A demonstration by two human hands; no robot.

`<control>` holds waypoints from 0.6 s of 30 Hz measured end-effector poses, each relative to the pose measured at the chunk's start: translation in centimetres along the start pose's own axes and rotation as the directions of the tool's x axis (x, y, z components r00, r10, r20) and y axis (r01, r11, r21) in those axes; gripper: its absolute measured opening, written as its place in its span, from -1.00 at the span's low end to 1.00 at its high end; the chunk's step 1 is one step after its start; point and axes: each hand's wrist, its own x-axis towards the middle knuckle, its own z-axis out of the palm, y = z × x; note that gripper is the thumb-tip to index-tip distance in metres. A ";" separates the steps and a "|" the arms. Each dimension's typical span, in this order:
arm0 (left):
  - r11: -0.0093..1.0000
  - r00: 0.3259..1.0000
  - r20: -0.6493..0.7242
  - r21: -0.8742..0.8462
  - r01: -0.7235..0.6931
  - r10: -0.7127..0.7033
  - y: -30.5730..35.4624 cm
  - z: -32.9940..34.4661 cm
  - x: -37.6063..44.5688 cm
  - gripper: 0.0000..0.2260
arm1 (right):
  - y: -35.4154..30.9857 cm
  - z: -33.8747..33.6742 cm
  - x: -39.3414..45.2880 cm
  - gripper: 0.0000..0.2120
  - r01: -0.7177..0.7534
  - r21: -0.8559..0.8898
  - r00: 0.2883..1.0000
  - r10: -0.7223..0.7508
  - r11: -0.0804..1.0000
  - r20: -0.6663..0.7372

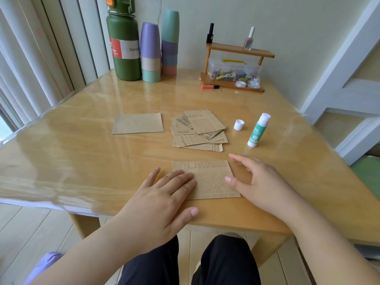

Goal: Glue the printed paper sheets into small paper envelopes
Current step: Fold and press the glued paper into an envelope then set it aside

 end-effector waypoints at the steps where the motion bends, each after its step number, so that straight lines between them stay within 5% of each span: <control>1: 1.000 1.000 -0.002 0.001 0.002 -0.002 0.0 0.0 0.2 -0.44 | 0.0 -0.2 0.4 -0.43 0.005 -0.014 1.000 -0.005 1.000 0.024; 10: 0.999 1.000 -0.003 -0.045 -0.006 0.006 -0.3 -0.1 0.3 -0.45 | -0.5 -1.0 2.9 -0.36 0.043 -0.047 0.982 -0.034 0.998 0.186; 18: 0.999 1.000 -0.011 -0.049 -0.003 0.003 0.0 0.0 0.2 -0.47 | -0.2 -0.8 3.7 -0.33 0.081 -0.012 0.979 -0.078 0.997 0.189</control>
